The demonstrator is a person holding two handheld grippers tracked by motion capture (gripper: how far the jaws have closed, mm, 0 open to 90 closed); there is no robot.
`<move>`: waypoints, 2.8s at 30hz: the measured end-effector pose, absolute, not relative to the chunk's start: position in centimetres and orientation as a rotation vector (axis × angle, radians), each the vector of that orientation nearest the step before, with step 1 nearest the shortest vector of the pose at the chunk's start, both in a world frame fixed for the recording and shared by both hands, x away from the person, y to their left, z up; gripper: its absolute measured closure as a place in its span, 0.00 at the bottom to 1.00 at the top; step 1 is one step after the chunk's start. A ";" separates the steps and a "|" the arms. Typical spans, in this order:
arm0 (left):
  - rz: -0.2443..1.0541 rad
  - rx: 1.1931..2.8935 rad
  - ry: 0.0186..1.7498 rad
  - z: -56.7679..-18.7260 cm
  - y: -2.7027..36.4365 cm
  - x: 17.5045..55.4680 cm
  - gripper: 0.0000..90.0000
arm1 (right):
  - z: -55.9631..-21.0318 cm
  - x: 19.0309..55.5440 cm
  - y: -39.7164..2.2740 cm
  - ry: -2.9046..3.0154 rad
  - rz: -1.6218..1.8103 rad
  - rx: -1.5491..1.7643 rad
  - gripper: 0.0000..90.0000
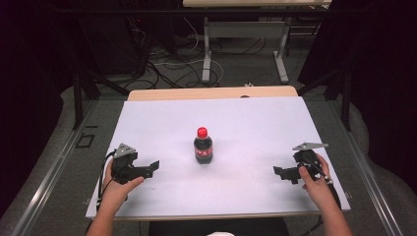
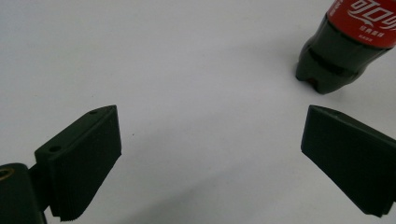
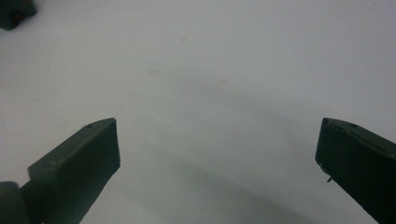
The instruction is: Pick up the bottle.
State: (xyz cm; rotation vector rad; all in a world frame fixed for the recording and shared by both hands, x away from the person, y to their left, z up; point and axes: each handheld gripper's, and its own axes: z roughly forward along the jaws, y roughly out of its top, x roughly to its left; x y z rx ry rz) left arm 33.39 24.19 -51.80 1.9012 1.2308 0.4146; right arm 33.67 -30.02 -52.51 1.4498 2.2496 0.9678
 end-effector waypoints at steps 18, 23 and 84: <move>0.362 1.978 1.012 -49.5 17.8 35.0 0.14 | -48.7 34.3 -26.3 2.390 0.965 1.261 0.00; 0.309 2.013 0.941 -50.1 13.8 36.2 0.15 | -48.4 34.6 -25.4 2.406 0.963 1.216 0.01; 0.228 2.232 0.743 -47.4 7.6 34.6 0.35 | -42.2 32.6 -17.6 2.518 1.191 0.860 0.42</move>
